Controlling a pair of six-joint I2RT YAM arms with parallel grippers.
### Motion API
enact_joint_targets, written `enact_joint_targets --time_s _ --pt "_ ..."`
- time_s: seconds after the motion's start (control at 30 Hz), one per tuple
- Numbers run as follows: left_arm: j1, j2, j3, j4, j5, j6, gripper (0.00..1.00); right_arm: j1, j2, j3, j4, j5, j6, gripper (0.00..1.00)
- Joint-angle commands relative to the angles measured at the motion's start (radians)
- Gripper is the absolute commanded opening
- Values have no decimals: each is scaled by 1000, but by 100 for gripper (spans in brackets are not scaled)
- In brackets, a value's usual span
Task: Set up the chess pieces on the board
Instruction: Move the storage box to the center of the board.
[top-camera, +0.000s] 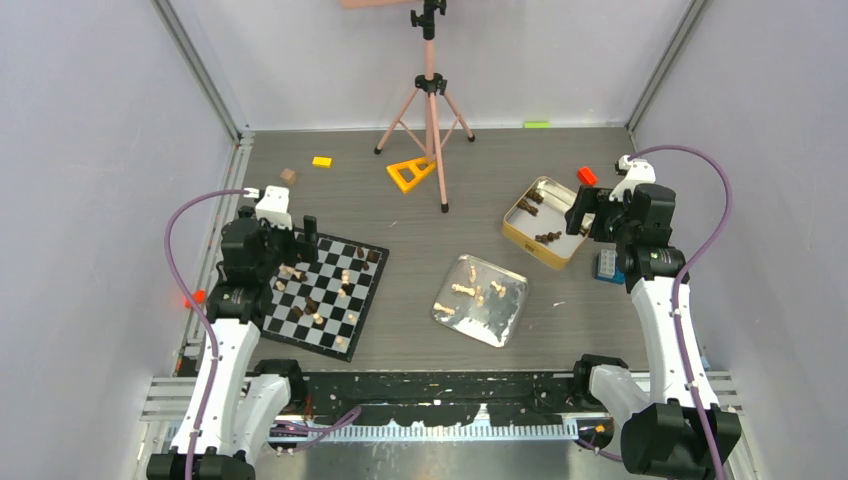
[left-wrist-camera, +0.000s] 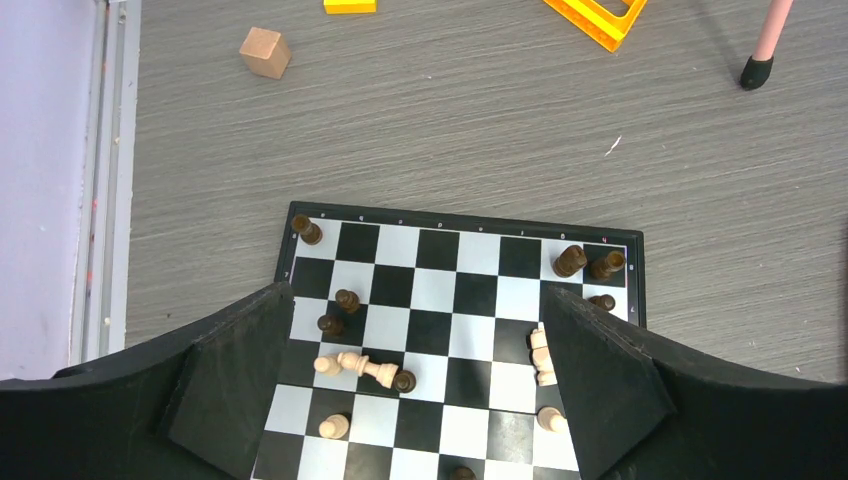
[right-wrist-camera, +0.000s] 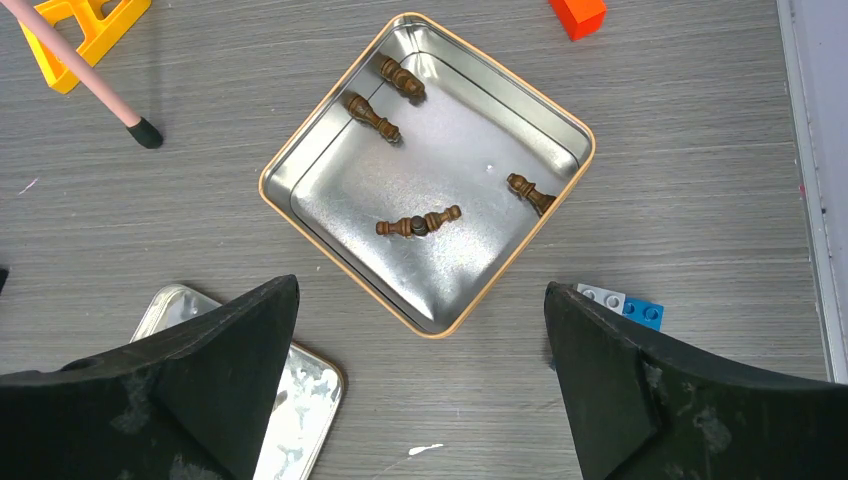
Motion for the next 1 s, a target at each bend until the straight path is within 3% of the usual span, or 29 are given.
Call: enact_joint_targets --time_s 0.0,0.73,0.97 --pt "-4 -10 -4 44 3 9 98 -7 -16 -1 28 -5 -15 100" --pt "-2 -17 30 11 -39 32 98 -7 -12 16 7 -23 -19 100" --pt "-2 26 166 -230 99 163 98 -3 -24 44 -59 -251 -70 100"
